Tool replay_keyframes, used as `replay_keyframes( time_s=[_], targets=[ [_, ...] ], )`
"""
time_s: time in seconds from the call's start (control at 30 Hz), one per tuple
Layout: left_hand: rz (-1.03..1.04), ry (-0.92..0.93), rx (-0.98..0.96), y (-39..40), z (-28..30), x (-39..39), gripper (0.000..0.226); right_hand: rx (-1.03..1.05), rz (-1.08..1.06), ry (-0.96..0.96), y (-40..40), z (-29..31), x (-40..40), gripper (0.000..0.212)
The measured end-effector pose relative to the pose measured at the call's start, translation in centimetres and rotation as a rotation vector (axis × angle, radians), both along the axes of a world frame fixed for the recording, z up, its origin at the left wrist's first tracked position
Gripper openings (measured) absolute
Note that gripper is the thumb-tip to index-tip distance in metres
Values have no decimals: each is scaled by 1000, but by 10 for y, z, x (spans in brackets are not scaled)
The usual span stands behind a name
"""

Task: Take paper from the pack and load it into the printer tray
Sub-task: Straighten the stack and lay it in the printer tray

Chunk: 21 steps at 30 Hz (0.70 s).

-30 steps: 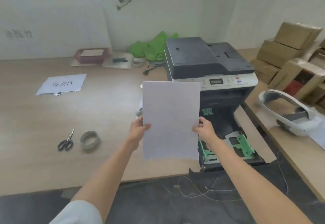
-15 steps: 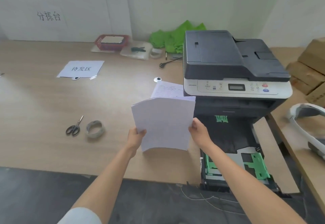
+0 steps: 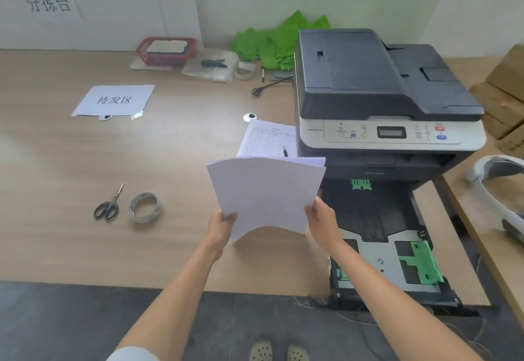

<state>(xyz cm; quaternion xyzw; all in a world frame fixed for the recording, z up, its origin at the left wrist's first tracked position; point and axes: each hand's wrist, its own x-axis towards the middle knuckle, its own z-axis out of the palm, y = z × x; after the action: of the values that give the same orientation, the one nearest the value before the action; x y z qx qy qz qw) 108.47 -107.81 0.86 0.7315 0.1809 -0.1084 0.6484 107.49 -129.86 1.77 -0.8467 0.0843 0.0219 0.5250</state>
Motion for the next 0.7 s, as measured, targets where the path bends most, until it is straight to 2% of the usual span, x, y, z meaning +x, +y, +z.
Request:
replay_keyframes(
  time_s=[0.13,0.27,0.37,0.47,0.57,0.7],
  targets=[
    [55,31,38,3,-6,6,26,25,1,9,-4,2,5,21],
    [41,-42,265,15,6,21,20,191,-126,-32,-13,19,13,9],
    [-101,-131,513,32,23,34,24,289,-236,-38,-24,33,20,17],
    [-252,-219,693,46,42,42,34,187,-258,-58,-32,37,22,36],
    [-400,-276,934,45,63,44,38,63,-171,-140,-33,39,21,42],
    [-597,-293,1214,30,79,40,51,-12,119,-146,-15,39,18,23]
  ],
)
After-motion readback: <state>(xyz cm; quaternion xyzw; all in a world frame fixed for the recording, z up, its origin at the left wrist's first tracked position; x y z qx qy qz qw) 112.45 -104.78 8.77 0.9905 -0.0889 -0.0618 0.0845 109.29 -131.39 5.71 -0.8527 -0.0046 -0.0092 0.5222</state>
